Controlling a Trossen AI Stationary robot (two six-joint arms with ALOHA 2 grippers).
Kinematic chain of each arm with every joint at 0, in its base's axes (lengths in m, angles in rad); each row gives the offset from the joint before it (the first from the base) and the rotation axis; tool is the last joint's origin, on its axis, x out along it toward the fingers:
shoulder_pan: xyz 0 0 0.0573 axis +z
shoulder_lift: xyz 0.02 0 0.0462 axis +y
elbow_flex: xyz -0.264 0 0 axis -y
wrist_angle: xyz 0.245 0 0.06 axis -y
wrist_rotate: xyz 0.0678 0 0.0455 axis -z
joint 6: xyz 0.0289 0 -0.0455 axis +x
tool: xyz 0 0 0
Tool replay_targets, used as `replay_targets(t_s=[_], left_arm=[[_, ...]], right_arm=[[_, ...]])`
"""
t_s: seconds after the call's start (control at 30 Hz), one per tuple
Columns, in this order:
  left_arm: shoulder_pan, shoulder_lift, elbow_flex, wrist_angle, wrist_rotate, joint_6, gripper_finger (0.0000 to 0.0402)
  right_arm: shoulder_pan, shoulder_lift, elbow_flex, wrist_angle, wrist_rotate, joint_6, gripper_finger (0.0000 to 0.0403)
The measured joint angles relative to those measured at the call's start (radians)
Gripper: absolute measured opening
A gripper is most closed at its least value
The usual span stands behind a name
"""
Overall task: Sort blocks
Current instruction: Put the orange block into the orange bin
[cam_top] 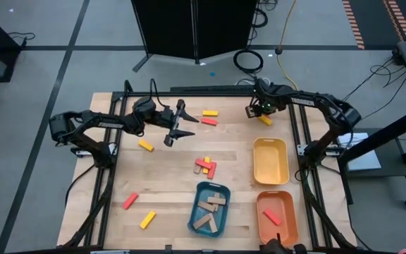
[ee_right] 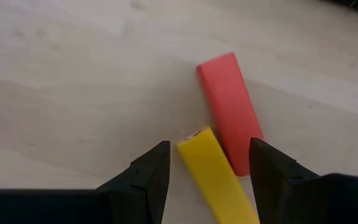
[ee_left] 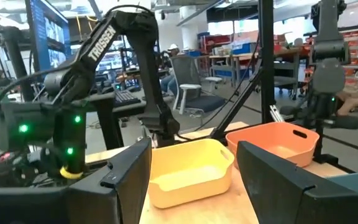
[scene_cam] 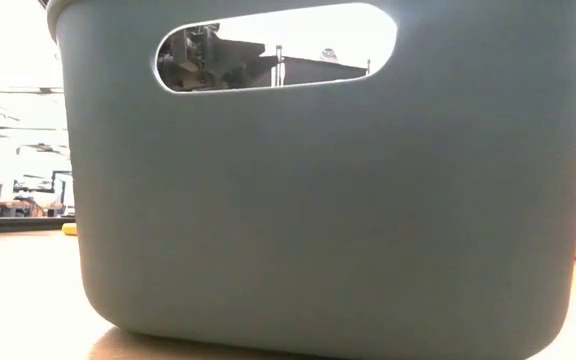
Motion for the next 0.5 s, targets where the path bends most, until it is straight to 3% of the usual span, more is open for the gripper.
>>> replay_targets(t_s=[0.23, 0.5], left_arm=[[0.01, 0.0, 0.0, 0.005, 0.005, 0.007, 0.0233], [0.01, 0.0, 0.0, 0.026, 0.04, 0.006, 0.0233]], right_arm=[[0.001, 0.067, 0.004, 0.01, 0.039, -0.022, 0.0144], [0.0, 0.007, 0.039, -0.025, 0.011, -0.05, 0.0144]])
